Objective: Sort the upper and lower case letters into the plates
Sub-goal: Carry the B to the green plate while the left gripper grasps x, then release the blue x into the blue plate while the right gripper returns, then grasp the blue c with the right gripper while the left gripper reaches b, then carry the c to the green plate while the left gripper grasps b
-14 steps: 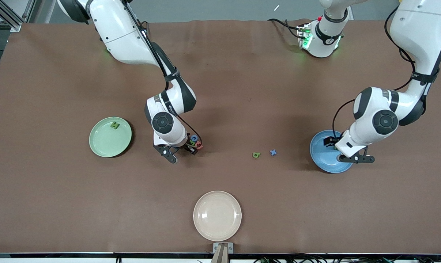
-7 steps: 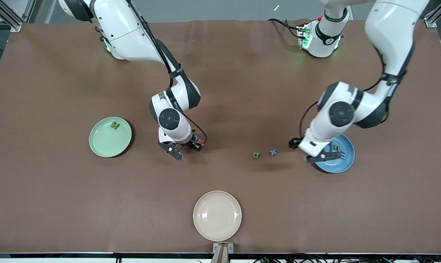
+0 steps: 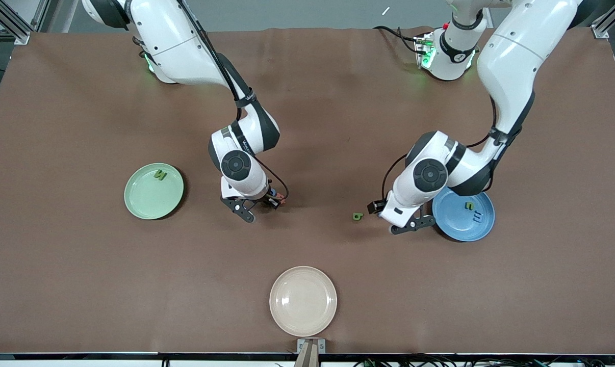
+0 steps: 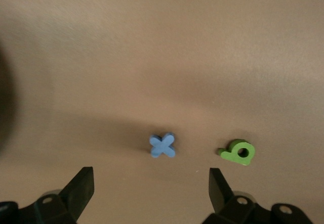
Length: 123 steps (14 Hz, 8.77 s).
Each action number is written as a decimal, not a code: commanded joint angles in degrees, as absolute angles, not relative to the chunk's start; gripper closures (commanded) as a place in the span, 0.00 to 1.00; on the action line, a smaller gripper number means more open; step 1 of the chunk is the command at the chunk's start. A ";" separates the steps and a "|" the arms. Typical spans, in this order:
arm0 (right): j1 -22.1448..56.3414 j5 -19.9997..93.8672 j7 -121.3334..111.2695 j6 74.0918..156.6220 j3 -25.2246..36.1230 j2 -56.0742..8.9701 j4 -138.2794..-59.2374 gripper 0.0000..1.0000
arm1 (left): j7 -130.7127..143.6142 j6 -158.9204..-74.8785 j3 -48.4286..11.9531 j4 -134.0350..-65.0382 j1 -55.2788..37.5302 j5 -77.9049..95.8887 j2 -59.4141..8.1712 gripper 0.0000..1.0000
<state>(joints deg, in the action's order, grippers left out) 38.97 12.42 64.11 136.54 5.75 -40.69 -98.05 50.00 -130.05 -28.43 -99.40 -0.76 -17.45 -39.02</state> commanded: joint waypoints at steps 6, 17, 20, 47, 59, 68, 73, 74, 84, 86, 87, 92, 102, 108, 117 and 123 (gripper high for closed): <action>38.33 12.57 64.25 135.89 6.15 -38.68 -100.20 0.97 | 57.57 -129.73 -28.21 -94.22 -2.46 -22.50 -44.47 0.07; 19.79 7.65 39.05 121.81 7.47 -20.93 -110.46 0.99 | 57.66 -129.90 -28.21 -94.75 -2.46 -23.82 -45.70 0.42; 13.03 7.56 27.38 122.78 7.47 -18.46 -114.25 0.99 | 57.66 -129.90 -28.21 -94.75 -2.46 -23.82 -46.05 0.53; 9.82 8.44 20.18 123.94 6.77 -20.48 -116.30 0.00 | 24.88 -128.23 -37.27 -113.90 29.70 -28.29 -31.89 0.89; 33.91 12.22 60.88 138.15 6.77 -35.23 -104.68 0.00 | 24.79 -130.34 -37.18 -113.99 29.71 -31.11 -35.77 0.52; 40.60 11.78 72.51 139.83 6.94 -37.44 -103.09 0.00 | 32.21 -117.95 -48.95 -105.92 27.97 -25.75 -30.76 0.00; 40.78 11.25 72.60 139.75 7.12 -37.44 -103.27 0.00 | 47.53 -118.12 -46.77 -98.10 14.27 -26.89 -38.31 0.00; 40.78 11.25 72.60 139.75 7.21 -37.44 -103.27 0.00 | 49.46 -118.21 -44.84 -96.61 11.37 -26.89 -39.54 0.00; 40.96 8.79 72.69 139.48 7.29 -37.97 -103.54 0.01 | 58.62 -126.20 -31.90 -87.98 -4.66 -26.54 -48.33 0.00; 41.31 8.88 72.77 139.48 7.21 -38.23 -103.54 0.03 | 58.80 -127.09 -30.77 -86.32 -6.41 -26.72 -49.65 0.00; 41.92 8.88 73.03 139.57 7.21 -38.41 -103.54 0.04 | 58.80 -127.18 -29.46 -85.87 -7.63 -26.54 -49.75 0.00; 42.98 8.88 75.06 139.57 7.21 -38.85 -103.45 0.10 | 58.89 -127.18 -27.33 -85.69 -9.93 -26.37 -50.53 0.09; 43.33 8.88 75.15 139.57 7.12 -38.76 -103.36 0.58 | 58.54 -128.58 -26.89 -85.69 -10.37 -26.72 -51.59 0.42; 39.13 8.88 70.34 134.59 7.30 -36.23 -102.92 0.97 | 58.36 -130.52 -26.10 -85.69 -10.46 -26.81 -51.59 0.77; 24.09 8.53 44.14 119.35 7.56 -24.53 -108.18 0.97 | 51.88 -120.43 -29.07 -89.63 -4.15 -26.37 -40.72 0.80; 19.52 3.78 37.11 124.34 9.32 -20.31 -117.49 0.97 | 36.68 -117.95 -39.37 -98.96 16.15 -26.45 -34.28 0.80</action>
<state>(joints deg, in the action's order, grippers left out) 21.46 4.59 39.83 120.80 9.96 -24.72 -110.91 41.23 -117.28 -37.05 -93.97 10.26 -26.60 -36.64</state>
